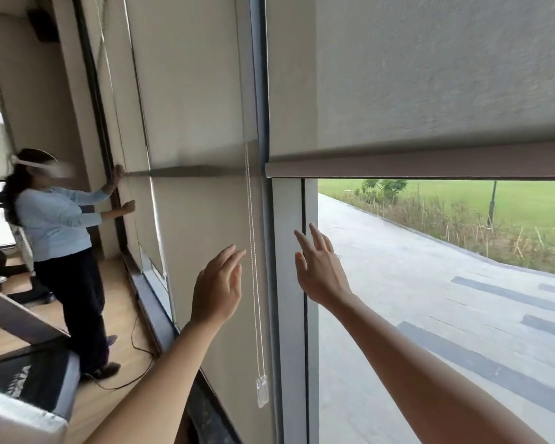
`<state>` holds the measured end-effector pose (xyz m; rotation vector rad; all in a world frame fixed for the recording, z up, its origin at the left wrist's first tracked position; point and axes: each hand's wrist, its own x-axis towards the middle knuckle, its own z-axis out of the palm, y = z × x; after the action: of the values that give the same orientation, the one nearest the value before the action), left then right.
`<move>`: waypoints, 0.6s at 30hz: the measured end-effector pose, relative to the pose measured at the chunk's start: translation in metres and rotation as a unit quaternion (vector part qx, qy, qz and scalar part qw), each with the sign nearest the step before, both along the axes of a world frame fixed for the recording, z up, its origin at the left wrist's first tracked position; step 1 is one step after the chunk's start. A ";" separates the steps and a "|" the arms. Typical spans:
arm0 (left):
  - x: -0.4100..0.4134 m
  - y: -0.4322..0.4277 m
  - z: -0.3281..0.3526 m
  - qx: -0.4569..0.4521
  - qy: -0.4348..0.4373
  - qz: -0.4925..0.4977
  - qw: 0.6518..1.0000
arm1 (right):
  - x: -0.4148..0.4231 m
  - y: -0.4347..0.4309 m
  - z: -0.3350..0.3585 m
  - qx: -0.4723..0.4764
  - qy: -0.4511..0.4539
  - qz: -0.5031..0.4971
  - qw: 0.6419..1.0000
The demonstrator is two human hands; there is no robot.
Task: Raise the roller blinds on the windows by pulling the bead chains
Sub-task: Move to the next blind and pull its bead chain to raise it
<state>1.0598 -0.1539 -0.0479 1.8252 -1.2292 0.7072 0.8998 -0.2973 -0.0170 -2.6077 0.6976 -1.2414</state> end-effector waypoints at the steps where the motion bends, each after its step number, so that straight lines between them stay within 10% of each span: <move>1: 0.017 -0.012 0.000 -0.006 -0.002 -0.001 1.000 | 0.015 -0.006 -0.001 0.003 0.005 0.000 1.000; 18: 0.165 -0.157 0.018 -0.147 0.067 -0.295 0.942 | 0.149 -0.028 -0.005 -0.036 -0.076 -0.240 0.967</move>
<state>1.2253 -0.3110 -0.0294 1.1495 -1.3982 0.3898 1.0487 -0.3257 -0.0216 -2.4385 1.3309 -1.5961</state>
